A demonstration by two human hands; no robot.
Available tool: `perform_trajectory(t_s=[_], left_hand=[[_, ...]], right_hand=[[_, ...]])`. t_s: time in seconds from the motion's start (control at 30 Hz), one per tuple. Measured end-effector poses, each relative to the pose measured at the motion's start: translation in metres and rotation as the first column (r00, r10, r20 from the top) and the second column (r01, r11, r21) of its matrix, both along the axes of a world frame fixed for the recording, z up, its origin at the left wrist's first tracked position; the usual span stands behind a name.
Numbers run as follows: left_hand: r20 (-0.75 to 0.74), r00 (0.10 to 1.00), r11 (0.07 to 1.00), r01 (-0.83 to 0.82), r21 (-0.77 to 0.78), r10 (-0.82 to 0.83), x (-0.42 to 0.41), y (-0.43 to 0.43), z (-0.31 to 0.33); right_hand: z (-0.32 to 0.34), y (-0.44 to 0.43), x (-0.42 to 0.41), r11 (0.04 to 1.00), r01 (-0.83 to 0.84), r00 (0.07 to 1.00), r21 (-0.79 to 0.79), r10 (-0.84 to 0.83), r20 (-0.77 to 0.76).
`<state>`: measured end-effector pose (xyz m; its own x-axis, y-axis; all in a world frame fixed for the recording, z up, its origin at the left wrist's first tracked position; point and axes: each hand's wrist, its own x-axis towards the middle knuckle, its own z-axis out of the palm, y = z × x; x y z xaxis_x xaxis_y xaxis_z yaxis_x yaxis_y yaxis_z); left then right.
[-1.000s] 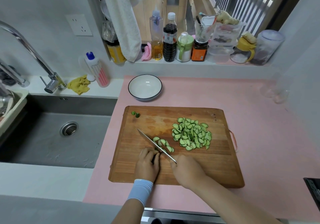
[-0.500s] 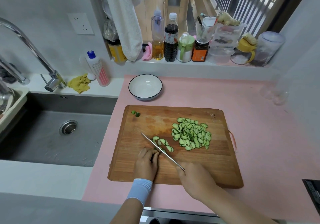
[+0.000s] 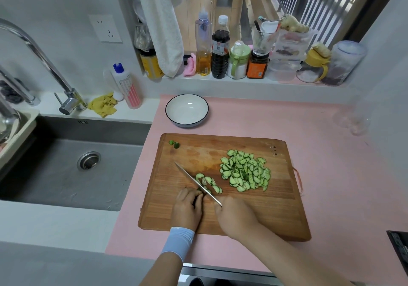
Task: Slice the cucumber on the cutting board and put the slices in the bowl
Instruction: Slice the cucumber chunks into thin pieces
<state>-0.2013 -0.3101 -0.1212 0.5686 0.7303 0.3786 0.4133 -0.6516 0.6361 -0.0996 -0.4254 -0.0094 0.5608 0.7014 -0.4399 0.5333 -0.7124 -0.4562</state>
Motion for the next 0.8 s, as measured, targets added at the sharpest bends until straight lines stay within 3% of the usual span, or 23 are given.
perform_trajectory(t_s=[0.33,0.8], left_hand=[[-0.015,1.0,1.0,-0.012,-0.024,0.012,0.001,-0.001,0.003],[-0.001,1.0,1.0,-0.02,-0.021,0.02,0.001,-0.001,0.004]], right_hand=[[0.003,-0.024,-0.001,0.997,-0.048,0.999,0.062,0.047,0.011],[0.002,-0.021,-0.001,0.999,-0.029,1.0,0.022,0.029,-0.011]])
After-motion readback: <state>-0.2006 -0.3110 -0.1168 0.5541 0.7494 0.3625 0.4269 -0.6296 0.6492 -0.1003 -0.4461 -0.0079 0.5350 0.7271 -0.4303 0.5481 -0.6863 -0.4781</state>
